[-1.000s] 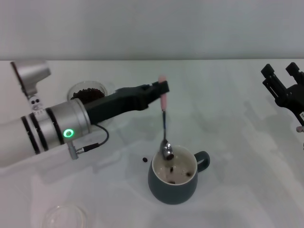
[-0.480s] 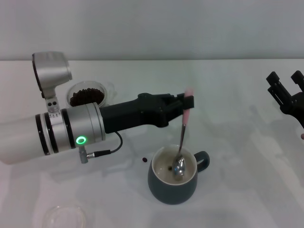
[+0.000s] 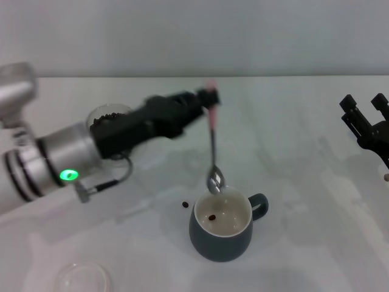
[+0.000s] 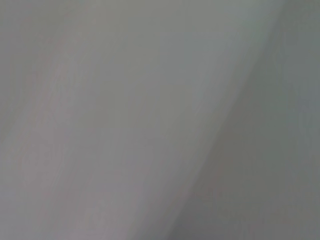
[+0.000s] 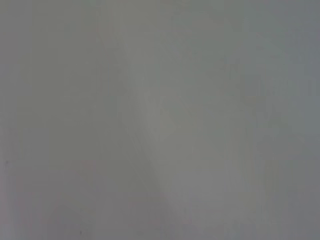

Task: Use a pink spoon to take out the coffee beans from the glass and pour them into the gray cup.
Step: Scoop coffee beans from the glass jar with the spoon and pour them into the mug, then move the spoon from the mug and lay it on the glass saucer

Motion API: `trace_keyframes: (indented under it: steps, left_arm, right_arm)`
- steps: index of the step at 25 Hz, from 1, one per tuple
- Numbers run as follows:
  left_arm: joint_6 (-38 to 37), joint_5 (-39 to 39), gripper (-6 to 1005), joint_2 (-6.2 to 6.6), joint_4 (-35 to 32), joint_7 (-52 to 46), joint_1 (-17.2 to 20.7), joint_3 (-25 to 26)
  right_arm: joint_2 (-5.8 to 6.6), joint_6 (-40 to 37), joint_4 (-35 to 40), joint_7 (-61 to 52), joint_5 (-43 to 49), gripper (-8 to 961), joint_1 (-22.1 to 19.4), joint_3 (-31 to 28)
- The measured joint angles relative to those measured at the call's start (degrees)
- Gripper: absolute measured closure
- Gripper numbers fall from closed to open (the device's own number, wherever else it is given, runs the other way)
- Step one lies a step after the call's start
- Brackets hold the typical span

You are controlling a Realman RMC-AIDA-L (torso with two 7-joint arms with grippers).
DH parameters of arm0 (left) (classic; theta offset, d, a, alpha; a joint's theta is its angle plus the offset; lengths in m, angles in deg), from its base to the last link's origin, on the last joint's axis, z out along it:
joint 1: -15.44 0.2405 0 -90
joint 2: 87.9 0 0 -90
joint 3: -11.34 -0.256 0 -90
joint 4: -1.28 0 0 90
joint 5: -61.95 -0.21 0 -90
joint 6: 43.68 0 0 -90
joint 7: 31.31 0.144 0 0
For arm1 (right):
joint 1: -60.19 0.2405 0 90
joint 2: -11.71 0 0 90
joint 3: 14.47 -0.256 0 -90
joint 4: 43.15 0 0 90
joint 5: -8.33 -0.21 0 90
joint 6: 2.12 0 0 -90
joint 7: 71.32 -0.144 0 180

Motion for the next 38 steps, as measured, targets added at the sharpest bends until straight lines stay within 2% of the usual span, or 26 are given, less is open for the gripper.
trace_keyframes:
  steps: [2, 3, 5, 6, 7, 10, 12, 16, 18, 20, 22, 23, 28, 31, 35, 38]
  left_arm:
    - [1.94, 0.30, 871, 0.07, -0.60, -0.05, 2.48, 4.15]
    - [1.94, 0.30, 871, 0.07, -0.60, -0.05, 2.48, 4.15]
    - [3.91, 0.36, 871, 0.09, -0.38, -0.69, 5.32, 9.39]
    - [3.91, 0.36, 871, 0.09, -0.38, -0.69, 5.32, 9.39]
    - [6.46, 0.41, 871, 0.08, 0.29, -3.51, 10.01, 15.29]
    - [8.22, 0.43, 871, 0.03, 1.21, -7.09, 13.94, 19.31]
    - [8.95, 0.41, 871, 0.13, 2.28, -9.24, 16.36, 20.73]
    - [9.34, -0.39, 871, 1.24, 5.14, -14.96, 20.31, 21.15]
    - [9.35, -0.80, 871, 1.55, 5.60, -15.55, 20.84, 21.11]
    - [9.37, -2.83, 871, 3.45, 7.54, -16.37, 22.35, 21.12]
    - [9.38, -3.25, 871, 3.93, 7.95, -16.37, 22.53, 21.13]
    - [9.45, -4.67, 871, 5.18, 8.97, -16.43, 22.67, 21.01]
    - [9.58, -9.86, 871, 7.51, 9.56, -16.61, 22.45, 20.99]
    - [8.82, -14.21, 871, 8.62, 9.29, -12.91, 22.00, 21.17]
    - [8.16, -15.14, 871, 8.90, 9.29, -11.57, 21.88, 21.21]
    - [7.22, -16.15, 870, 8.44, 9.24, -10.93, 21.24, 21.21]
  right_arm:
    - [-0.01, -0.01, -0.06, 0.04, 0.00, 138, -0.03, 0.01]
    - [-0.01, 0.00, -0.07, 0.04, 0.00, 138, -0.03, 0.00]
    - [-0.02, -0.03, -0.08, 0.00, 0.00, 138, -0.02, 0.00]
    - [-0.01, -0.14, -0.08, -0.06, -0.01, 138, -0.02, 0.00]
    - [-0.02, -0.26, -0.08, -0.07, 0.00, 138, -0.02, 0.00]
    - [-0.01, -0.38, 0.11, -0.07, 0.00, 138, 0.08, -0.10]
    - [0.00, -0.39, 0.32, -0.09, -0.02, 138, 0.26, -0.34]
    - [0.05, -0.38, 0.81, -0.10, -0.37, 138, 0.48, -0.51]
    - [0.07, -0.26, 1.19, -0.12, -0.52, 138, 0.52, -0.56]
    - [0.10, -0.16, 1.67, -0.12, -0.60, 138, 0.64, -0.66]
    - [0.09, -0.12, 2.25, -0.13, -0.62, 138, 0.89, -0.72]
    - [0.07, -0.07, 2.44, -0.14, -0.62, 138, 1.00, -0.74]
    - [0.07, 0.23, 3.14, -0.14, -0.64, 138, 1.30, -0.80]
    - [0.11, 0.42, 3.57, -0.14, -0.70, 138, 1.42, -0.87]
    - [0.06, 0.50, 4.08, -0.14, -0.71, 138, 1.76, -0.88]
    - [0.08, 0.53, 4.16, -0.14, -0.72, 138, 1.93, -0.90]
